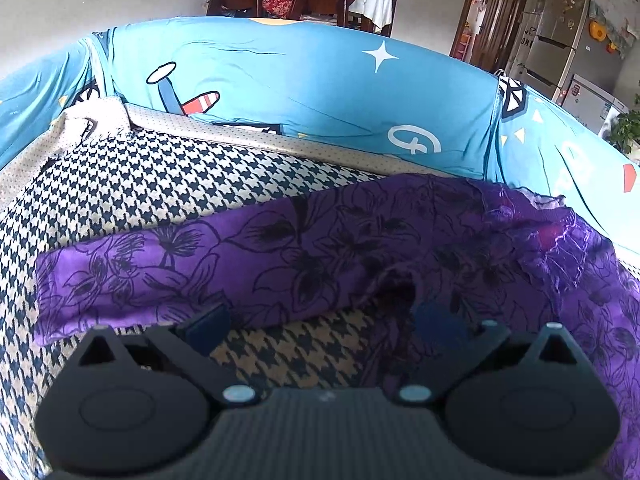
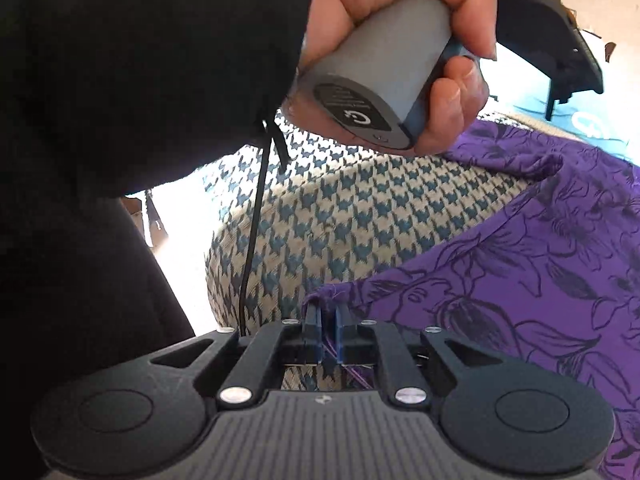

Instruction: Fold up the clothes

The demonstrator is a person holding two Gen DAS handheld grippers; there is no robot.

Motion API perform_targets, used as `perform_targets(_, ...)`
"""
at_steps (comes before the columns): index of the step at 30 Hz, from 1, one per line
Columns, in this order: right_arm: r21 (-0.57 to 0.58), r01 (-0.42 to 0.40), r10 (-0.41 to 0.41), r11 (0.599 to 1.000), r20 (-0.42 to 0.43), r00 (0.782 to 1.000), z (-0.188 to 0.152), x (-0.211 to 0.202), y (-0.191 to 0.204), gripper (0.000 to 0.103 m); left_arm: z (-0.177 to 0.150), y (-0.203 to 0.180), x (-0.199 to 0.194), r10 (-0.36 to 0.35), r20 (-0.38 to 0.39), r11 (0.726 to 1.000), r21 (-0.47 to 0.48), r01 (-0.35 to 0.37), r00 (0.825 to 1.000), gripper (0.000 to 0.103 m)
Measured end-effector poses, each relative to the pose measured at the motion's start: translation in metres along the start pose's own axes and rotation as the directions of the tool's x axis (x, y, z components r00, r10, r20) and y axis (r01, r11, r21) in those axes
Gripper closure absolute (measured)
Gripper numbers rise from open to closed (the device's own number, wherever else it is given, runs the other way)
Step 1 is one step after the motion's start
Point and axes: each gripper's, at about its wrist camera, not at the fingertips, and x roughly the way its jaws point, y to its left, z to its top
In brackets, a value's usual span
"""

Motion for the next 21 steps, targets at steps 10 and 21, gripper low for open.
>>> perform_targets(10,0.052,-0.039,0.037,0.998,0.029,0.999,-0.006,-0.039,-0.016,0.063,-0.020,-0.029,0.000,-0.004,-0.011,0.992,0.124,0.005,1.000,0.000)
perform_targets(21,0.296,0.194,-0.213,0.935,0.032,0.977,-0.033,-0.087,-0.087,0.059,-0.051,-0.060,-0.008,-0.039,-0.026,0.980,0.194,0.044,0.999,0.000)
